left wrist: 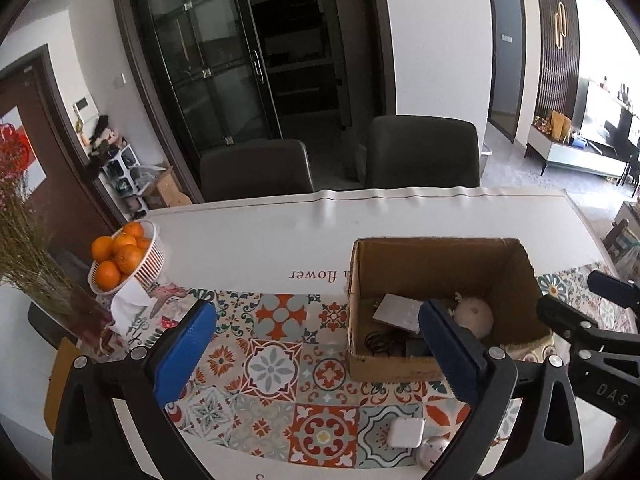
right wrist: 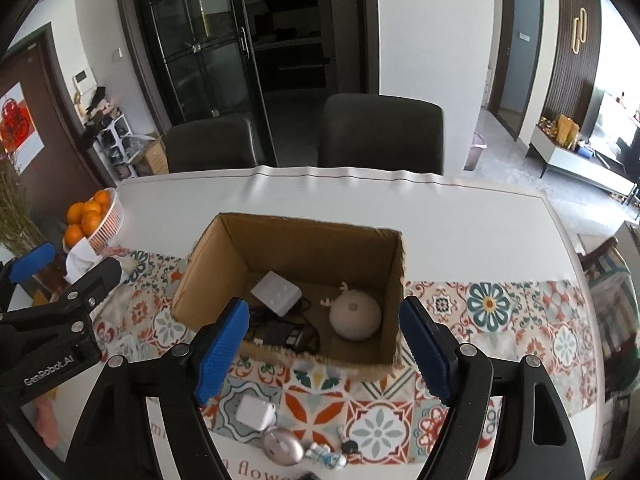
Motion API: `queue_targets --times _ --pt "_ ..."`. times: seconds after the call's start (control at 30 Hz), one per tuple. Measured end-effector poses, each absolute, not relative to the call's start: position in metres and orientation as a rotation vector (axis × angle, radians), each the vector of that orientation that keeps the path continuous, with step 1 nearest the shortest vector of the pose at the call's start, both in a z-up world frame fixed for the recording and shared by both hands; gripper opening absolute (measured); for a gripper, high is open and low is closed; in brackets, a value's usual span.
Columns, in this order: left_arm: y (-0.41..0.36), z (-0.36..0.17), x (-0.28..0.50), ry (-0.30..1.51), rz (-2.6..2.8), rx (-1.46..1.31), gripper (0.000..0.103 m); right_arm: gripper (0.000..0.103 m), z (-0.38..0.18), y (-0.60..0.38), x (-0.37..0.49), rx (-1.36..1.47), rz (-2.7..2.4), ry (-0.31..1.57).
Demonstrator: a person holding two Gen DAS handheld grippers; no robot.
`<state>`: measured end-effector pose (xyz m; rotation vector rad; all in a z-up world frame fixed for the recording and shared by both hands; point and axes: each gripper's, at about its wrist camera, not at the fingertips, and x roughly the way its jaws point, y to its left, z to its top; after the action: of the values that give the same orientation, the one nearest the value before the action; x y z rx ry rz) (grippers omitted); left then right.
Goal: Organize rigid objects
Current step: 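Open both tools to drop the battery charger and Sika case into the box, then move both tools back toward the remaining items beside the box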
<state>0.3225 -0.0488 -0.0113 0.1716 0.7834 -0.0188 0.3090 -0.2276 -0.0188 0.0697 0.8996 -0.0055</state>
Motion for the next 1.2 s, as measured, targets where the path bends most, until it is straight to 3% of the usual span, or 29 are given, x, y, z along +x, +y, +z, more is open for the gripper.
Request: queue_targets --times 0.57,1.2 --pt "-0.039 -0.054 0.243 0.83 -0.056 0.148 0.103 0.078 -0.041 -0.212 0.214 0.035 -0.05 0.866" --pt "-0.028 -0.136 0.196 1.001 -0.076 0.216 0.103 0.077 -0.131 -0.191 0.162 0.097 0.005 1.074"
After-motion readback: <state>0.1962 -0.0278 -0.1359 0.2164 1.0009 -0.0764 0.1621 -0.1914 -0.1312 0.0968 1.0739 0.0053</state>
